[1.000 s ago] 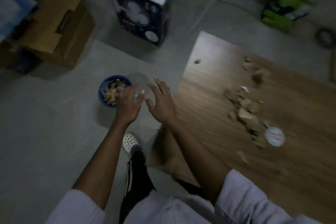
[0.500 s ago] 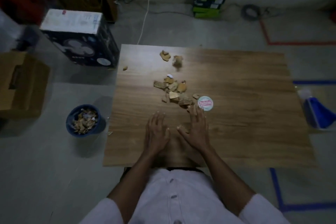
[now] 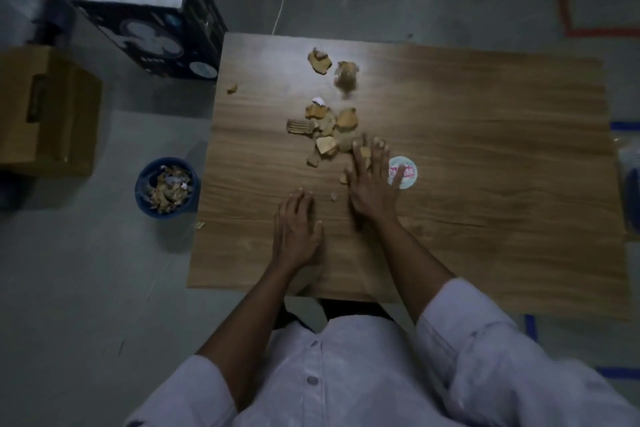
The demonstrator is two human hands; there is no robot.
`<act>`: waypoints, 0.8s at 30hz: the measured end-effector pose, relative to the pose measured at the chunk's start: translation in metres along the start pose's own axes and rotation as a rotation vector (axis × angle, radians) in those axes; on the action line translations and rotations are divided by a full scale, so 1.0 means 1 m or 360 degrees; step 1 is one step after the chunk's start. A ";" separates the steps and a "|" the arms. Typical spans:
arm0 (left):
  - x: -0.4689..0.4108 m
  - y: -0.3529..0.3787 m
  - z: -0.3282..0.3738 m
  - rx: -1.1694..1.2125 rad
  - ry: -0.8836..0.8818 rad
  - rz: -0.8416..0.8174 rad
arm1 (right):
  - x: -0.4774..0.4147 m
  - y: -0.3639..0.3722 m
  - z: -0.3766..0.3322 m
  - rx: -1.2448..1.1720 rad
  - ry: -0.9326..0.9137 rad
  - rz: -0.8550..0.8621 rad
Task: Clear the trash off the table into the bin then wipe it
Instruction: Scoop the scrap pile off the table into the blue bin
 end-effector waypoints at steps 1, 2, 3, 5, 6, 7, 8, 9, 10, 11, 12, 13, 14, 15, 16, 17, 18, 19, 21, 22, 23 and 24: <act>-0.002 0.000 0.001 0.0026 -0.0023 0.0005 | -0.009 -0.005 -0.001 -0.0015 0.0003 0.0006; -0.003 -0.002 0.000 0.0062 -0.0064 0.0015 | -0.014 -0.010 -0.002 -0.0039 -0.0003 0.0020; -0.001 -0.008 -0.002 0.0106 -0.0123 0.0065 | -0.014 -0.014 -0.005 -0.0061 -0.0033 0.0045; 0.009 -0.026 -0.018 0.0190 -0.0290 0.0300 | -0.002 -0.019 -0.019 -0.0099 -0.0155 0.0114; 0.017 -0.037 -0.032 0.0203 -0.0404 0.0445 | 0.008 -0.017 -0.029 -0.0137 -0.0221 0.0123; 0.025 -0.047 -0.048 0.0200 -0.0546 0.0568 | 0.019 -0.014 -0.039 -0.0169 -0.0273 0.0107; 0.033 -0.053 -0.066 0.0202 -0.0715 0.0653 | 0.030 -0.010 -0.047 -0.0176 -0.0314 0.0093; 0.041 -0.058 -0.084 0.0207 -0.0882 0.0703 | 0.041 -0.006 -0.055 -0.0174 -0.0348 0.0079; 0.046 -0.061 -0.101 0.0201 -0.1017 0.0716 | 0.051 -0.001 -0.062 -0.0180 -0.0368 0.0051; 0.047 -0.062 -0.114 0.0189 -0.1100 0.0690 | 0.059 0.003 -0.068 -0.0193 -0.0375 0.0013; 0.046 -0.061 -0.124 0.0184 -0.1145 0.0627 | 0.065 0.007 -0.073 -0.0203 -0.0389 -0.0024; 0.042 -0.059 -0.130 0.0162 -0.1144 0.0555 | 0.069 0.010 -0.077 -0.0203 -0.0414 -0.0058; 0.037 -0.055 -0.131 0.0120 -0.1095 0.0480 | 0.073 0.013 -0.080 -0.0191 -0.0441 -0.0090; 0.031 -0.050 -0.127 0.0064 -0.1001 0.0420 | 0.075 0.016 -0.081 -0.0168 -0.0463 -0.0116; 0.025 -0.044 -0.118 0.0007 -0.0897 0.0366 | 0.076 0.017 -0.079 -0.0143 -0.0471 -0.0130; 0.017 -0.038 -0.108 -0.0042 -0.0799 0.0330 | 0.077 0.016 -0.076 -0.0126 -0.0455 -0.0137; 0.009 -0.033 -0.096 -0.0067 -0.0725 0.0294 | 0.077 0.014 -0.071 -0.0118 -0.0412 -0.0135; 0.000 -0.028 -0.084 -0.0067 -0.0667 0.0252 | 0.077 0.011 -0.065 -0.0117 -0.0349 -0.0131; -0.021 -0.019 -0.054 -0.0054 -0.0545 0.0151 | 0.079 0.005 -0.049 -0.0116 -0.0206 -0.0107; -0.032 -0.014 -0.037 -0.0047 -0.0452 0.0107 | 0.081 0.003 -0.041 -0.0114 -0.0147 -0.0083; -0.044 -0.009 -0.021 -0.0018 -0.0341 0.0053 | 0.084 0.001 -0.034 -0.0115 -0.0089 -0.0057; -0.056 -0.005 -0.002 0.0037 -0.0240 -0.0005 | 0.086 0.000 -0.027 -0.0112 -0.0037 -0.0036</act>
Point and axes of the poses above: each hand's wrist, its own x-axis away from the middle knuckle, its own y-axis out of the palm, z = x × y, the point moved 7 cm from there along -x, towards the middle knuckle, and after that the axes turned 7 degrees about -y, right-handed, at the moved point
